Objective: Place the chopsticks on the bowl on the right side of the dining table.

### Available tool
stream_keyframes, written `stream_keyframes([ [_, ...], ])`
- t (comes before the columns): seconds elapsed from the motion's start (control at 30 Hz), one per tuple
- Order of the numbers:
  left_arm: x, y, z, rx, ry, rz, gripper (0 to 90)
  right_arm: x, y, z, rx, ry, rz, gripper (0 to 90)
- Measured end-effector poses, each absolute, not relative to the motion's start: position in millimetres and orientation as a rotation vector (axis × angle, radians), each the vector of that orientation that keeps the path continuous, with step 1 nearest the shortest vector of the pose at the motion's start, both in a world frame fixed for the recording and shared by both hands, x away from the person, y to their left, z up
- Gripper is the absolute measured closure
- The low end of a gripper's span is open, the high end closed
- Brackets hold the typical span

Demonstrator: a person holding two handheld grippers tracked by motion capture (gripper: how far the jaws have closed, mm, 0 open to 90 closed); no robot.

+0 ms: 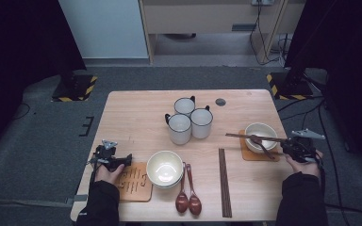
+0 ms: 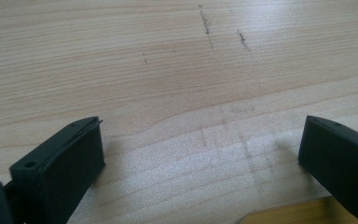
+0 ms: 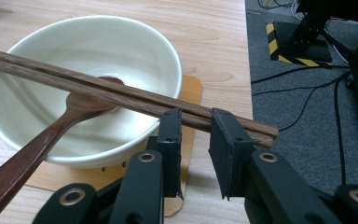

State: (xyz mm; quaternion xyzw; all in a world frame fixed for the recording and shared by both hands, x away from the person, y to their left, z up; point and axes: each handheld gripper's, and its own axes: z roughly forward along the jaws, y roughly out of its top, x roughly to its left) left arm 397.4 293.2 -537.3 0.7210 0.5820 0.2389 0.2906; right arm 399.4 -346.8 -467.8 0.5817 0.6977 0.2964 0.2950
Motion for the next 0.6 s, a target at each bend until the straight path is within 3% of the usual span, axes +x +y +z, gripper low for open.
stream_keyframes([
  [0.6, 397.4, 293.2, -537.3, 1.923, 1.552, 0.637, 0.0, 407.1, -347.9, -469.9, 1.549, 1.854, 0.798, 72.0],
])
